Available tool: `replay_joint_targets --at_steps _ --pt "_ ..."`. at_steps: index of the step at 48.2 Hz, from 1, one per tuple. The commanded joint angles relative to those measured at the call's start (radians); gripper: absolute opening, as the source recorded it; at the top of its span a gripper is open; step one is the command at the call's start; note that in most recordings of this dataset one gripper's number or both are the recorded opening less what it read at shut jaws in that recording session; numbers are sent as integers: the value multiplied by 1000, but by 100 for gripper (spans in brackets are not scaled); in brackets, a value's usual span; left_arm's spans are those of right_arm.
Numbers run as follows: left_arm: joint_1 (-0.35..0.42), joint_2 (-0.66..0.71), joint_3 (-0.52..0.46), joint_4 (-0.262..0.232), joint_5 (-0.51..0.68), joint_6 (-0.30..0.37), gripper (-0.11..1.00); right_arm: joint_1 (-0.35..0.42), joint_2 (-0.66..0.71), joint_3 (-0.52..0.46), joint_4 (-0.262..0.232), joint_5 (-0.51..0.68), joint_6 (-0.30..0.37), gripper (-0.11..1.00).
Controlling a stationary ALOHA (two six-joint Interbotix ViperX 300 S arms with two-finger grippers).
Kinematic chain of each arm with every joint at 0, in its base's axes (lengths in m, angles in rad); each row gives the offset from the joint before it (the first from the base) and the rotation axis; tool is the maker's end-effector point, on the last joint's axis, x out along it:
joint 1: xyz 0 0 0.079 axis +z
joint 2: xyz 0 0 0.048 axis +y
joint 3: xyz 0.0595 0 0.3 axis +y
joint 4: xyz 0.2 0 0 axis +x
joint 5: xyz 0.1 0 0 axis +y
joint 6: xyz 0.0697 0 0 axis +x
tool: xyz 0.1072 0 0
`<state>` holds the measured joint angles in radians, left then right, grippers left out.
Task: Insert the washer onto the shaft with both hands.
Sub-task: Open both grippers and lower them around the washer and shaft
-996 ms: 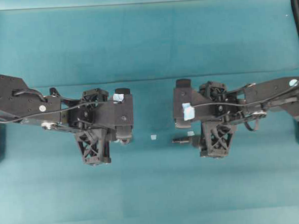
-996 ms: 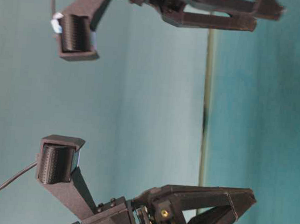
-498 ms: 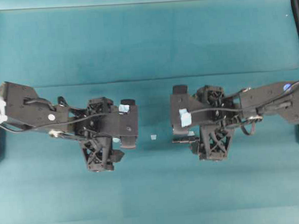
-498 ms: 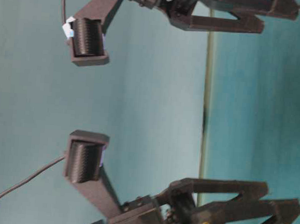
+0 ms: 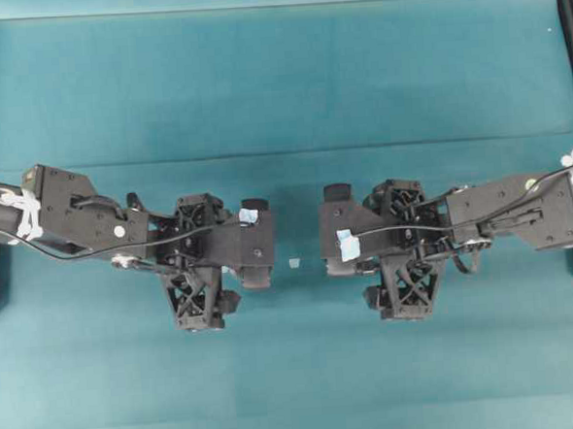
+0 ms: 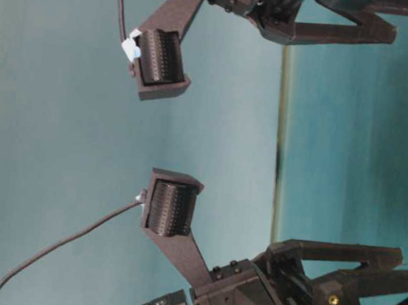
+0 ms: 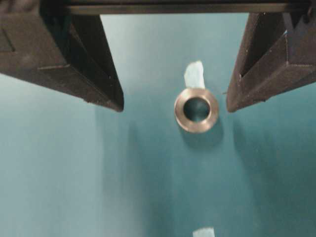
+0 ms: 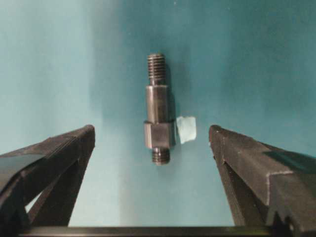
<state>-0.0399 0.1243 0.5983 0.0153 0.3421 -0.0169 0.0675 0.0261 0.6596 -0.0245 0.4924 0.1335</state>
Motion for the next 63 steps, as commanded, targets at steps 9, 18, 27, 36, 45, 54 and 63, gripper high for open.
replay_joint_targets --at_steps 9,18,27,36,45,54,63 --pt "29 -6 -14 2 -11 5 89 2 12 0 -2 -17 -2 87" --pt "38 -5 -14 2 -12 8 89 -2 28 2 -2 -25 -5 87" --pt "35 5 -14 2 -12 3 89 -11 43 20 -2 -44 -6 87" --pt "35 9 -14 2 -28 6 89 -28 43 37 -2 -66 -6 87" --pt "35 17 -12 2 -31 3 89 -54 44 40 -2 -86 -11 87" --pt "35 23 -14 2 -31 3 89 -57 55 40 -2 -92 -52 87" --pt "35 32 -14 2 -32 3 89 -57 67 35 -2 -92 -74 87"
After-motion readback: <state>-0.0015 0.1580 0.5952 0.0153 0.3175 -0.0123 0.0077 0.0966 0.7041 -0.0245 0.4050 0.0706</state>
